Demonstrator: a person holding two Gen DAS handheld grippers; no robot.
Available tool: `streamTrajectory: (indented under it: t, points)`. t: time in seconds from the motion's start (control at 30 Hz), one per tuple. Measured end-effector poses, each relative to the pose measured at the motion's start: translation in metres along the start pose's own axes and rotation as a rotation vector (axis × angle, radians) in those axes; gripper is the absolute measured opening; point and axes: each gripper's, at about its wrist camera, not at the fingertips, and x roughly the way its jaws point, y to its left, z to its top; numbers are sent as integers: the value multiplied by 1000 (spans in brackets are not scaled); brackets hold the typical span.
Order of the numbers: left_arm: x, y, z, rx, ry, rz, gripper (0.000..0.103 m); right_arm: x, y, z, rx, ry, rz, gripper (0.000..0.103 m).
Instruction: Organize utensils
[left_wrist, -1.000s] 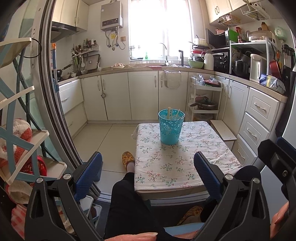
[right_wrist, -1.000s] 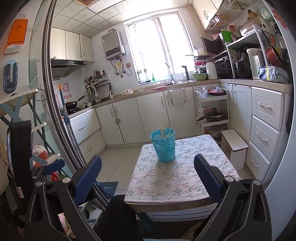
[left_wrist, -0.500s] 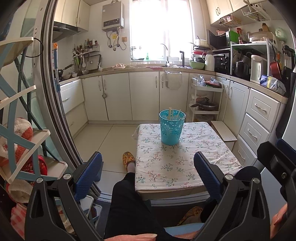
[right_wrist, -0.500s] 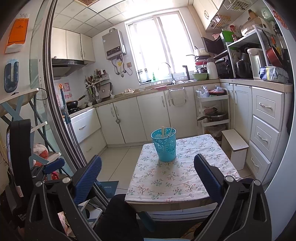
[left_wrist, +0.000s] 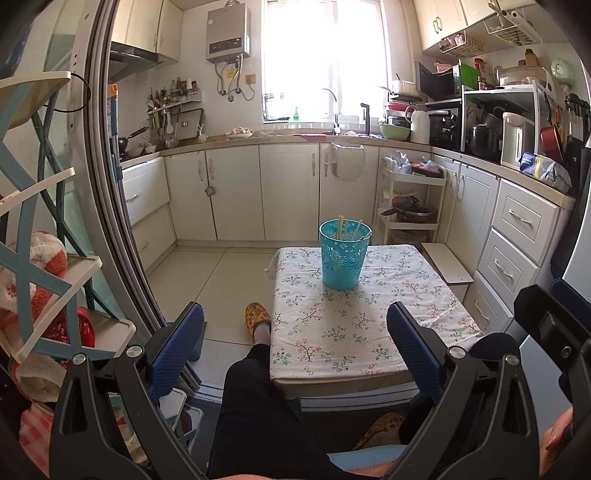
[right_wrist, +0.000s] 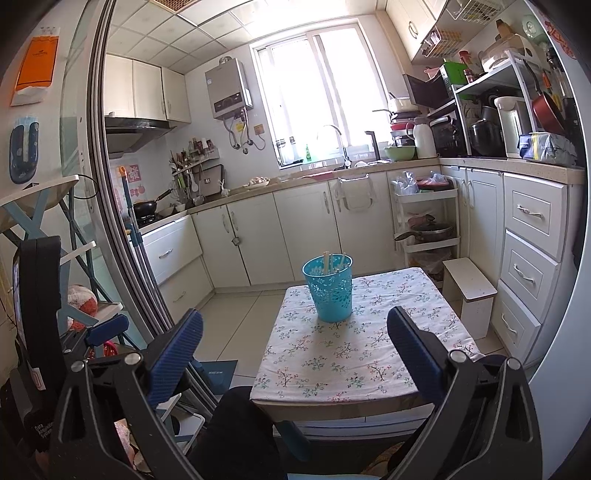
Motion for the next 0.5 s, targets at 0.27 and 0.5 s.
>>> streamTrajectory:
  t: [0.27,0.5]
  points:
    - [-2,-1,-1,-10,-26,3,95,-3,3,1,-6,-10,-1,96]
    - [4,-1,-1,-11,-12,11,95,-2,4,2,-8,-11,0,96]
